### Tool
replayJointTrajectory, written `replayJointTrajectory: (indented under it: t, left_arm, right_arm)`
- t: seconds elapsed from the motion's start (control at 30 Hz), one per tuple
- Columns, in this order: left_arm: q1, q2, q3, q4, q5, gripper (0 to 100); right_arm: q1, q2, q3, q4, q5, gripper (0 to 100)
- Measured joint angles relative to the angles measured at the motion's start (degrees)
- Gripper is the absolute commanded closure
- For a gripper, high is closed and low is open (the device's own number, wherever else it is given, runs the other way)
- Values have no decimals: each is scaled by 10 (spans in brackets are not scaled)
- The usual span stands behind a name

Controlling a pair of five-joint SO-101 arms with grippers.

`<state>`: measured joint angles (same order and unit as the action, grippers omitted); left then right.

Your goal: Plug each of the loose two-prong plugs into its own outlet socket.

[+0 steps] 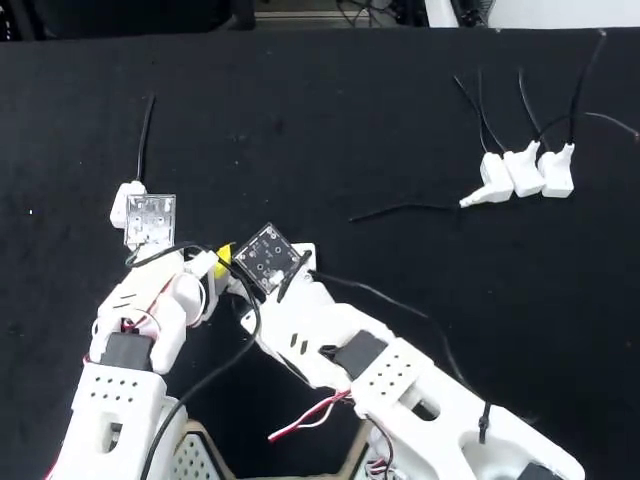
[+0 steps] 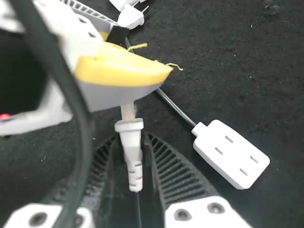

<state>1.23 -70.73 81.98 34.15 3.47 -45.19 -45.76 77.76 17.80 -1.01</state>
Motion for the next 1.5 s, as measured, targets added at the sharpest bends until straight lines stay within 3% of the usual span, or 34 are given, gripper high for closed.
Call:
replayJointTrajectory:
  t: [0.43, 1.5]
  left_arm:
    - [-4, -5, -1, -3, 0, 779]
    - [-4, -4, 5, -4, 0, 783]
  right_arm:
    - [4, -106, 2, 27, 0, 988]
    - [11, -108, 12, 33, 0, 988]
